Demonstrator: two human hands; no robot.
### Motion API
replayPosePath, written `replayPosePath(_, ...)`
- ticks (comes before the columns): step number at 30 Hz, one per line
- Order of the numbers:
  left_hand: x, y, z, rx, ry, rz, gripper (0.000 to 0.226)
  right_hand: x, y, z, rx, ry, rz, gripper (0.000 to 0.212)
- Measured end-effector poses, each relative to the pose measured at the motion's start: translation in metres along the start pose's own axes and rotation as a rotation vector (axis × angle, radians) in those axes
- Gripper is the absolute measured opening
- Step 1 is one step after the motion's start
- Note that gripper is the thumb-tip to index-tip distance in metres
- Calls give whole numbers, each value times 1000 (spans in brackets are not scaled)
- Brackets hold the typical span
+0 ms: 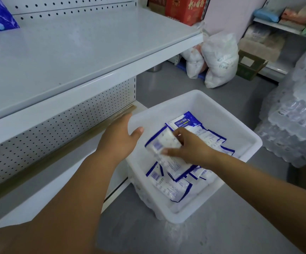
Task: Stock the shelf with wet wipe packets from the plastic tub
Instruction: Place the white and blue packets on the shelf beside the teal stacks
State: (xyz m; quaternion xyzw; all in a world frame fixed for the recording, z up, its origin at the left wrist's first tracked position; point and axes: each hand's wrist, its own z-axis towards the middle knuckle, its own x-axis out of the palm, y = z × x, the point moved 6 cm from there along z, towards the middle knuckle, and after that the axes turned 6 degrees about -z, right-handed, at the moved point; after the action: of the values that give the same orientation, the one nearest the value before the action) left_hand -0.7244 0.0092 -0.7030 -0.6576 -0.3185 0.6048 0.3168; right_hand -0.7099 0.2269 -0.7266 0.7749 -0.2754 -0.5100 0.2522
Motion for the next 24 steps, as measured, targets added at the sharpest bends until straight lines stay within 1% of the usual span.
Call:
replayPosePath(2, -3, -11, 1, -68, -17, -252, 61, -13, 13, -4, 16, -29, 324, 56)
replayPosePath(4, -5, -22, 0, -155, 17, -454, 66, -24, 27, -8, 22, -19, 587, 55)
replayPosePath(5, -5, -28, -1, -175, 45, -542, 72, -29, 35, -10, 20, -3, 677, 53)
replayPosePath(6, -5, -34, -2, -188, 81, -632, 72, -33, 43, -12, 10, 15, 734, 53)
replayPosePath(8, -7, -49, -8, -173, 134, -768, 50, -38, 63, -16, -38, 64, 785, 59)
replayPosePath(9, -11, -55, -10, -146, 128, -796, 38, -40, 71, -18, -66, 79, 785, 60)
replayPosePath(11, -23, -66, -13, -92, 73, -799, 26, -43, 86, -20, -133, 67, 721, 62)
replayPosePath(14, -46, -75, -16, -17, -32, -828, 19, -48, 111, -20, -232, -16, 593, 65)
replayPosePath(16, -65, -77, -18, 4, -130, -896, 15, -53, 133, -21, -323, -99, 523, 60)
replayPosePath(19, -97, -76, -20, 25, -329, -973, 13, -64, 171, -29, -541, -287, 313, 40)
replayPosePath(21, -120, -71, -21, 54, -471, -1022, 15, -69, 194, -35, -689, -333, 222, 33)
replayPosePath(22, -131, -67, -22, 62, -538, -1053, 17, -69, 205, -38, -773, -331, 165, 34)
replayPosePath(24, -151, -58, -23, 76, -661, -1123, 19, -65, 227, -38, -936, -310, -24, 44)
